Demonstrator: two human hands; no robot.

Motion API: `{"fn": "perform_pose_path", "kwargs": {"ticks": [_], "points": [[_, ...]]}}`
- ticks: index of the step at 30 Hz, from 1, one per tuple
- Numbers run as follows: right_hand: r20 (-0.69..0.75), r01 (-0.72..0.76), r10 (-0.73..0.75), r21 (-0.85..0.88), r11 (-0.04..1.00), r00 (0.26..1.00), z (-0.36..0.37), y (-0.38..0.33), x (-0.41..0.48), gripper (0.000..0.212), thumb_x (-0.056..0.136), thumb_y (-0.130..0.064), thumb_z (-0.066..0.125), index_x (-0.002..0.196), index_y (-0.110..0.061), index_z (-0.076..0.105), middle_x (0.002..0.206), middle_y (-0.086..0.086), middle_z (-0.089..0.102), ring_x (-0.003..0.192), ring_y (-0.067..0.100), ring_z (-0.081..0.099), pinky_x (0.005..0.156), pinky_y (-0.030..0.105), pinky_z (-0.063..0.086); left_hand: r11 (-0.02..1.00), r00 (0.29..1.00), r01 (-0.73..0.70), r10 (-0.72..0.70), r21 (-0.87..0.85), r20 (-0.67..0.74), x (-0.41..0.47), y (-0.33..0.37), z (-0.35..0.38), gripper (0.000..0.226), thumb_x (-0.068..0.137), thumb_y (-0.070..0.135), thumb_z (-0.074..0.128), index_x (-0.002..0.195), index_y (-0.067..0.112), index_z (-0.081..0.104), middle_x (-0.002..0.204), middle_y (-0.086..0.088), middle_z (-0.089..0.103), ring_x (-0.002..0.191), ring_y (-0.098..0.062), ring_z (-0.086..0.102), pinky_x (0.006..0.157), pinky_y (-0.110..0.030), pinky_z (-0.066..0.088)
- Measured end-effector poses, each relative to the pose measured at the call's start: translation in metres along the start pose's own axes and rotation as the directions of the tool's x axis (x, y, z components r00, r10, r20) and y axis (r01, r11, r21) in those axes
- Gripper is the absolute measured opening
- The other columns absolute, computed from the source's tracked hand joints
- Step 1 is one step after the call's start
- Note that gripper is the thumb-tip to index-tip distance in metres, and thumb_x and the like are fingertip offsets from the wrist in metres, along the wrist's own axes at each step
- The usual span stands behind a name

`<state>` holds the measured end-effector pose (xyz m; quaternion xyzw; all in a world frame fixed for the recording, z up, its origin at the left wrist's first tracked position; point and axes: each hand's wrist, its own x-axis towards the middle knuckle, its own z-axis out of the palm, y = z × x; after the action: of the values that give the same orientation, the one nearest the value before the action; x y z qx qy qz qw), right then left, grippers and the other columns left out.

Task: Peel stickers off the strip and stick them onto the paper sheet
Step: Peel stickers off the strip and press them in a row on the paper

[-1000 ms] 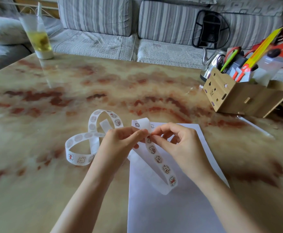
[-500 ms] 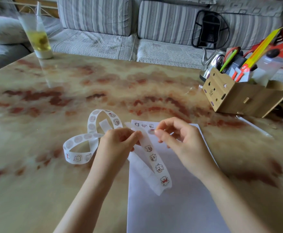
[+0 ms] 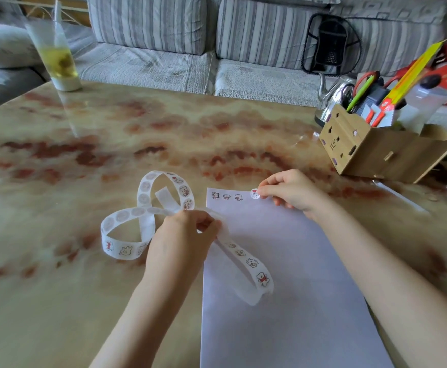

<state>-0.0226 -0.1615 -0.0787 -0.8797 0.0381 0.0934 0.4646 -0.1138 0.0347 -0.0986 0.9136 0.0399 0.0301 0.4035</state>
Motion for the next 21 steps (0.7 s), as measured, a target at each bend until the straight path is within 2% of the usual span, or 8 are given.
{"fn": "perform_pose_path", "kwargs": {"ticks": [5,8,11,13,21], "points": [[0.0,0.009,-0.009,0.037,0.999,1.0,0.006,0.005,0.002,0.008,0.079,-0.012,0.072,0.073,-0.015,0.069,0.06,-0.006,0.064,0.046,0.007,0.043,0.044,0.013,0.032,1.0,1.0,-0.003,0.003,0.005,0.01,0.002,-0.001,0.0,0.023,0.084,0.034,0.06,0.061,0.035,0.06,0.069,0.022,0.062,0.063,-0.004,0.058,0.058,-0.023,0.042],[-0.018,0.017,-0.016,0.045,0.999,1.0,0.008,0.007,0.003,0.01,0.08,-0.011,0.072,0.071,-0.015,0.068,0.057,-0.009,0.064,0.041,0.003,0.041,0.046,0.013,0.033,1.0,1.0,-0.002,0.002,0.019,0.006,0.002,-0.002,0.0,0.018,0.085,0.034,0.06,0.069,0.031,0.066,0.071,0.019,0.063,0.074,-0.009,0.063,0.063,-0.025,0.047],[-0.036,0.024,-0.022,0.056,0.998,0.999,0.011,0.008,0.004,0.009,0.08,-0.009,0.071,0.072,-0.013,0.068,0.061,-0.004,0.064,0.038,0.001,0.039,0.043,0.011,0.033,1.0,1.0,-0.001,0.001,0.023,0.004,0.002,-0.002,0.0,0.017,0.086,0.035,0.059,0.071,0.029,0.067,0.076,0.016,0.067,0.071,-0.01,0.062,0.062,-0.025,0.046],[-0.049,0.022,-0.02,0.051,0.998,0.999,0.012,0.009,0.004,0.008,0.079,-0.01,0.071,0.073,-0.013,0.069,0.064,0.0,0.065,0.038,0.001,0.04,0.045,0.013,0.034,1.0,1.0,0.001,-0.001,0.025,0.006,0.002,-0.001,0.0,0.017,0.085,0.035,0.059,0.072,0.029,0.068,0.077,0.015,0.067,0.068,-0.01,0.062,0.061,-0.026,0.046],[-0.082,0.008,-0.005,0.043,0.999,0.997,0.015,0.01,0.004,0.004,0.076,-0.012,0.073,0.073,-0.012,0.07,0.066,0.0,0.065,0.046,0.008,0.042,0.052,0.021,0.036,1.0,1.0,0.01,-0.01,0.021,0.008,0.002,-0.001,0.0,0.017,0.085,0.035,0.059,0.076,0.027,0.071,0.079,0.013,0.07,0.077,-0.012,0.065,0.068,-0.029,0.052]]}}
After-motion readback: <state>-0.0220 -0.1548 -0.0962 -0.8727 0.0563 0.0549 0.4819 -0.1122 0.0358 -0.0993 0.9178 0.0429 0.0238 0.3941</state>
